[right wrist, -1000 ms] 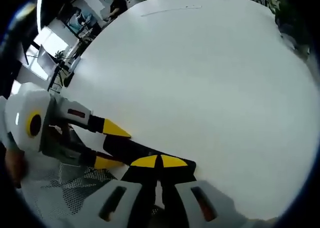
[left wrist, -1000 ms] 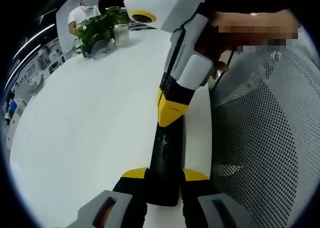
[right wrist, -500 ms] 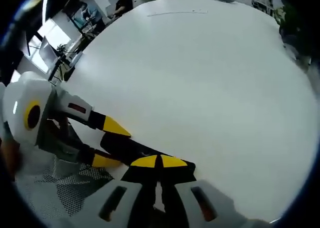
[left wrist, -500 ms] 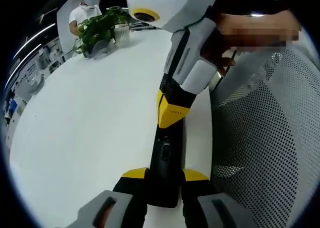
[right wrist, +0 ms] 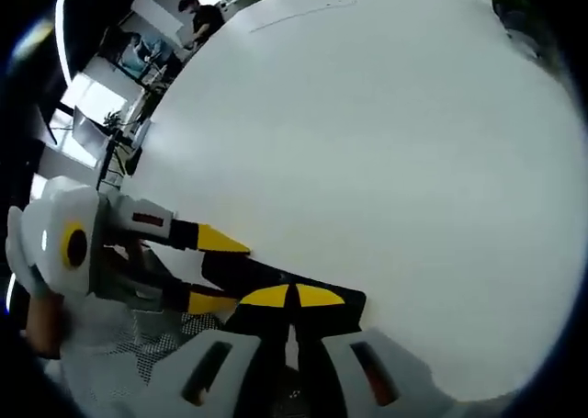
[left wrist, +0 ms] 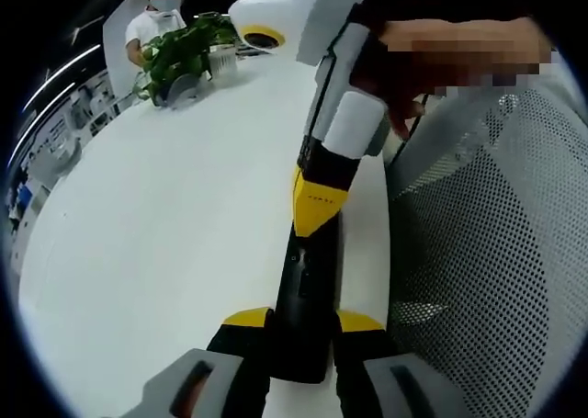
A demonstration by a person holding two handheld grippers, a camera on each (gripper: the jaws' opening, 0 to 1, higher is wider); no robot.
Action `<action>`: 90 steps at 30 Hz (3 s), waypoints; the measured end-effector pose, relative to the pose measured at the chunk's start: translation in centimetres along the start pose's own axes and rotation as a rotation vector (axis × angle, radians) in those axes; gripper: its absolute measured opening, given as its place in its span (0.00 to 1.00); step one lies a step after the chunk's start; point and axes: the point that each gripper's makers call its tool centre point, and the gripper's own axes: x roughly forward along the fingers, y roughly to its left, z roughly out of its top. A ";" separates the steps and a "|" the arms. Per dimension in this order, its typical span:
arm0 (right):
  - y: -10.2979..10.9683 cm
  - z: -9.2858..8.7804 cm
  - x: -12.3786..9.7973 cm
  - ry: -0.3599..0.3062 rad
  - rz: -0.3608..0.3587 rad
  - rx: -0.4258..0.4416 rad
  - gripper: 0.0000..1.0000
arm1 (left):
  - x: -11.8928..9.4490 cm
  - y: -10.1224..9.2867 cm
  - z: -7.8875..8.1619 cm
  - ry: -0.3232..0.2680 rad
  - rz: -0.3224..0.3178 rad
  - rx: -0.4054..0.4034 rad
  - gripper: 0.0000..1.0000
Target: Press the specified remote control buttons in sequence, fully releasing each button before pressing the next.
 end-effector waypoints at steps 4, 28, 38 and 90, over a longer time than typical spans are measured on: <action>0.3 -0.2 0.0 0.009 -0.017 -0.048 0.00 | 0.0 0.0 0.0 -0.001 0.001 -0.001 0.26; 0.7 -0.8 0.1 0.032 -0.136 -0.267 0.00 | 0.0 0.0 0.3 -0.028 -0.001 -0.091 0.26; 0.5 -0.7 -0.1 0.022 -0.108 -0.245 0.00 | 0.0 -0.3 0.1 0.001 0.010 0.014 0.26; 0.0 -2.2 -0.7 0.124 -0.111 -0.134 0.00 | 0.1 0.0 0.1 -0.003 0.004 0.022 0.26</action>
